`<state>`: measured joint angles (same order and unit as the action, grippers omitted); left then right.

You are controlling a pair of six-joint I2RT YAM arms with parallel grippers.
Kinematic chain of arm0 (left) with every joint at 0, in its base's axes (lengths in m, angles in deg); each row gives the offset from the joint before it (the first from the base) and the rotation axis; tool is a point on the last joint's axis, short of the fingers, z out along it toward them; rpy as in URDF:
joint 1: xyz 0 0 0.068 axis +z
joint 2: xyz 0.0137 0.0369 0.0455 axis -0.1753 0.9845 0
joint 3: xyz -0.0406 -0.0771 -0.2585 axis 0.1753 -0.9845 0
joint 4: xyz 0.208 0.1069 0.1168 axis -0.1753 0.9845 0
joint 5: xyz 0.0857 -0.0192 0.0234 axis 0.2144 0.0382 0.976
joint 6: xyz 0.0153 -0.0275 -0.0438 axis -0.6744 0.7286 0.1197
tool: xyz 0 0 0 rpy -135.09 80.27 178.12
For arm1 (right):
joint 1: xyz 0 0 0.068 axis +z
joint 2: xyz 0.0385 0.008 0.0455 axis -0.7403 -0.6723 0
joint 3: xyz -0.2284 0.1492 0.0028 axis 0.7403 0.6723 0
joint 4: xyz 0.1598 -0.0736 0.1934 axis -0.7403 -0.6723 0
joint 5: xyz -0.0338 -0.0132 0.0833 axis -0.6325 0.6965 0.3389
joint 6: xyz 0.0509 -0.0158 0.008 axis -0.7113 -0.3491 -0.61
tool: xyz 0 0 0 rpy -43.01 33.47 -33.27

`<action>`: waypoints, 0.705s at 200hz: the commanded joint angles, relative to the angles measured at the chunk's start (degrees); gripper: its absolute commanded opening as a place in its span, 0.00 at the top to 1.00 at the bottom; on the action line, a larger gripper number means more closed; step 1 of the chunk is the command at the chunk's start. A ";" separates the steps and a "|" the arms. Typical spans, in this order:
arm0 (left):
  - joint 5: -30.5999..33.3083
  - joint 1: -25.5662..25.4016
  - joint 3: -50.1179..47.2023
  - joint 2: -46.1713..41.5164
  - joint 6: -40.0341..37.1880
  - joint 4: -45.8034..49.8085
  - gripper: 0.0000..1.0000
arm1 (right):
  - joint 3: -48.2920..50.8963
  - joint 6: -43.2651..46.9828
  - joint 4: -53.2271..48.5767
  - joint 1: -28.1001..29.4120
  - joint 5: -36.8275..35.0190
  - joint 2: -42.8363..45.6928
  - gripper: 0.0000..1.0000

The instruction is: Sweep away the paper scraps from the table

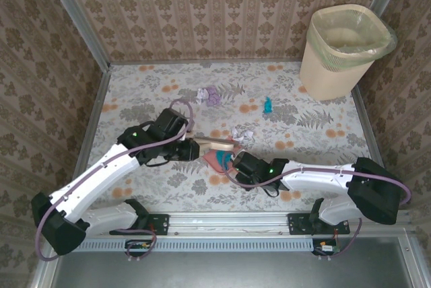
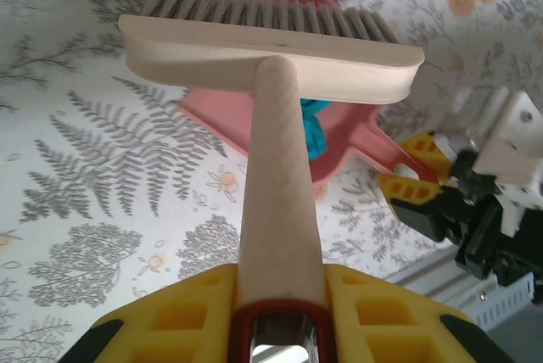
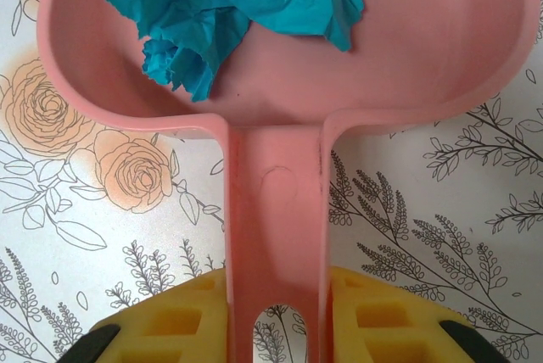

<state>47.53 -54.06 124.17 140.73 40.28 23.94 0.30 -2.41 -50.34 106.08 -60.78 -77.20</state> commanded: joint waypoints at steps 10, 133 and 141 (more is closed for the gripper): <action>5.00 3.43 -0.04 -4.06 2.09 -1.78 1.00 | 1.18 -0.90 -1.20 -0.41 -0.05 1.38 1.00; 16.21 9.84 19.86 7.97 4.18 -21.83 1.00 | 1.53 -0.93 -0.91 -0.38 -0.29 2.23 1.00; 16.02 9.99 20.90 9.18 4.17 -23.73 1.00 | 1.60 -0.96 -1.04 -0.41 -0.52 2.50 1.00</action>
<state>60.25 -44.82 140.45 146.98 44.61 9.19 0.76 -2.41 -50.34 106.04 -60.78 -76.52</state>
